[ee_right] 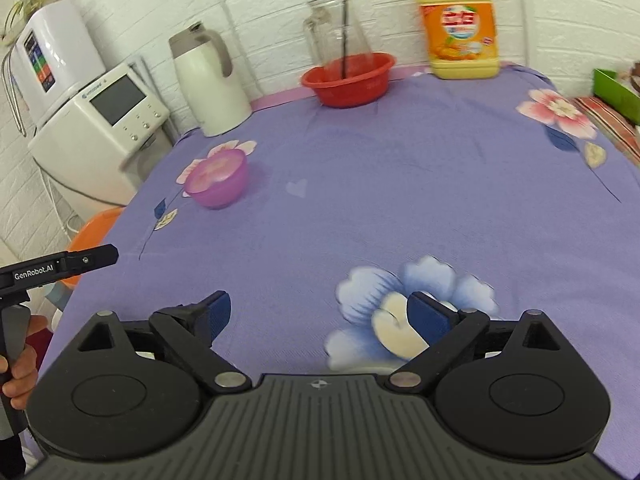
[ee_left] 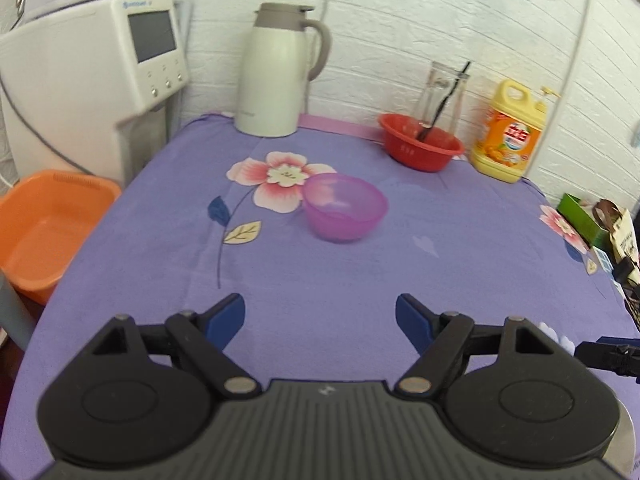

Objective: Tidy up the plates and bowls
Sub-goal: 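Open the left tool and release the white bowl, then move the left tool to the pink plastic bowl and grasp its rim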

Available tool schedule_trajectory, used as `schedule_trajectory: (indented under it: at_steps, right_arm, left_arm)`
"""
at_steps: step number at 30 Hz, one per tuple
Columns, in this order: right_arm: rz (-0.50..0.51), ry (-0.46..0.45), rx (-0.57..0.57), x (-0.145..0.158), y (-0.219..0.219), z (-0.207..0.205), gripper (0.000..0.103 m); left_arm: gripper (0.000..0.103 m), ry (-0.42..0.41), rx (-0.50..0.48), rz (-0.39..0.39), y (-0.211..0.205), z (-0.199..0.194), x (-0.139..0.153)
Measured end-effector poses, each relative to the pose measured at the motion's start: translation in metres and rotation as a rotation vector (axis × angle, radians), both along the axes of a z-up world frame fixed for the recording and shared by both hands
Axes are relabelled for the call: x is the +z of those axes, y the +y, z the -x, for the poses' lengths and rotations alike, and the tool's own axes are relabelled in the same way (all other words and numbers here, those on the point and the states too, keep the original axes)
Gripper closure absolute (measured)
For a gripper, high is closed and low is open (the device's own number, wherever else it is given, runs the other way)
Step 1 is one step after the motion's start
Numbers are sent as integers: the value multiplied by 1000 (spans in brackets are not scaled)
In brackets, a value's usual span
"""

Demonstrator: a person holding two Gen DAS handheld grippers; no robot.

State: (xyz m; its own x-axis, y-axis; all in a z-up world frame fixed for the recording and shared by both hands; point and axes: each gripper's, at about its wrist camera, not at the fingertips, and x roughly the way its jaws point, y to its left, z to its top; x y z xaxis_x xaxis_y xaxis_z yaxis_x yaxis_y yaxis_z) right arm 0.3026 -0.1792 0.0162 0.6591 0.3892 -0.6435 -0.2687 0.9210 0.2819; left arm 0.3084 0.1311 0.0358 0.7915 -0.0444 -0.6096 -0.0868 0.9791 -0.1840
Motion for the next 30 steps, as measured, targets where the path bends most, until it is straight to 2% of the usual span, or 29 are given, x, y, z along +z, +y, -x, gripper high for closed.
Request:
schedule_trajectory:
  at_steps: [6,12,17,20,24,27,30]
  right_arm:
    - [57,-31,125,8,58,-47,0]
    - [103,-40,169,10,106,-109,0]
    - [161,-33,154,-6,135,-162,0]
    - [219,-7,175,-22,155,-188,0]
    - [225,26,189,-38,168,-204,0]
    - [266,3,204,-43,178,-206,0]
    - [242,14,233,-43,184,-207,0]
  left_arm:
    - [24,37,24,11,24,-44,-14]
    - [24,69,61,150,47,-121,-23]
    - [24,89,46,67,40,-176,-35]
    - [27,106,20,52,36,-201,-44]
    - [32,73,8,34,33,-212,-53]
    - [34,71,2,57,33,-217,-58]
    - [36,84,9,72,34,-220,-65]
